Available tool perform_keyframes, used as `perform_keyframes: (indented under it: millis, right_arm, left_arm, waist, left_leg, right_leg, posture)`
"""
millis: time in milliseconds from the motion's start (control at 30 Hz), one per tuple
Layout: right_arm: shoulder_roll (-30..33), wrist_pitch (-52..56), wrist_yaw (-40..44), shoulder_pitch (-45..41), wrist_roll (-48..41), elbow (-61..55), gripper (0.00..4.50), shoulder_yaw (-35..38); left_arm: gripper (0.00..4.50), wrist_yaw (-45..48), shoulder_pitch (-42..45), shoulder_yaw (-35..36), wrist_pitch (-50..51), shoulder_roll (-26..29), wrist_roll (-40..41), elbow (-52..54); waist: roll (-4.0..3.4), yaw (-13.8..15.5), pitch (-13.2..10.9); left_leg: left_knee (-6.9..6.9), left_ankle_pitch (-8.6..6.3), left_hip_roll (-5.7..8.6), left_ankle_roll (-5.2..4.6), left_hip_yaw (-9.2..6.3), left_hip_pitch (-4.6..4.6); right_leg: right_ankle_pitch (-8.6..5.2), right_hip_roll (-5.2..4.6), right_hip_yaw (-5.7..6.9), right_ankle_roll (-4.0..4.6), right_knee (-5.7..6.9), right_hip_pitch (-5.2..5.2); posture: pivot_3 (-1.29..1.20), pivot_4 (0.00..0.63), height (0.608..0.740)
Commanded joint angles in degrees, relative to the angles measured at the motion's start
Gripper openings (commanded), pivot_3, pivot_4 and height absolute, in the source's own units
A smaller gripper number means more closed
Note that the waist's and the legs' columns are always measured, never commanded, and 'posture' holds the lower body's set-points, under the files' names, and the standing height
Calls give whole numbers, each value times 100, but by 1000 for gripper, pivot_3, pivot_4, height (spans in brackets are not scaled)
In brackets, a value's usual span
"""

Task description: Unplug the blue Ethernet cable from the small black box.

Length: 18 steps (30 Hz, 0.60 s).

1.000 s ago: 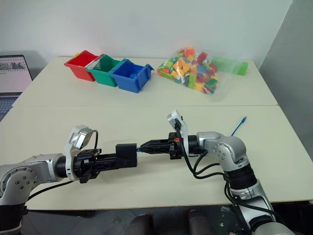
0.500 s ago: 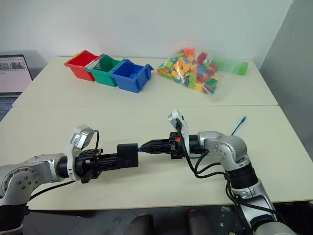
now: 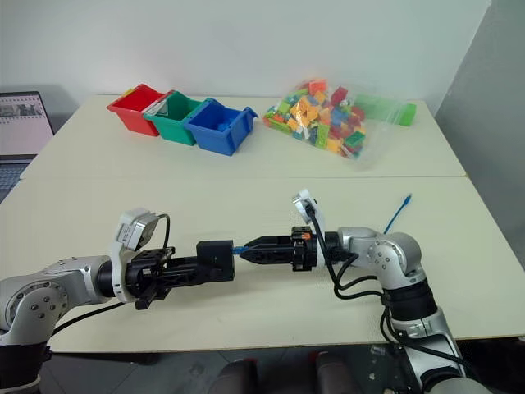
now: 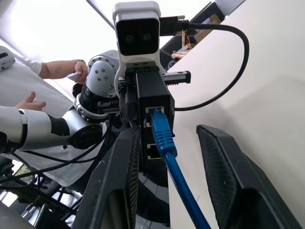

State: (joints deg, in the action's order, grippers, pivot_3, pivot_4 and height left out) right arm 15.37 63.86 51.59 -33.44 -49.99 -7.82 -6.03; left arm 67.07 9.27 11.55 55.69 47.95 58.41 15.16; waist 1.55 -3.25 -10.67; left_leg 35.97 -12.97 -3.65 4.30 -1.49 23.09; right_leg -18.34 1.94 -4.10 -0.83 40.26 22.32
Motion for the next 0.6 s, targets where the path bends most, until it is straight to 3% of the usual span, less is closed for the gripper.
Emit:
perform_keyframes:
  millis: [33,600]
  right_arm:
    - [-141,49,-297,97,-250,-358,1974,180]
    - [-229,-22,-565,203,-267,-505,1974,113]
  left_arm:
    - [783,45,52,9,-86,-36,24,49]
    - [783,-110,83,59,-13,-140,78,5]
  waist:
    - [0,0,0]
    - [-1,0,0]
  left_leg:
    - [0,0,0,0,0,1]
    - [-1,0,-1,0,-2,13]
  right_leg:
    - [0,0,0,0,-1,0]
    - [1,0,1,-1,-24,0]
  posture:
    - [0,150,740]
    - [0,150,740]
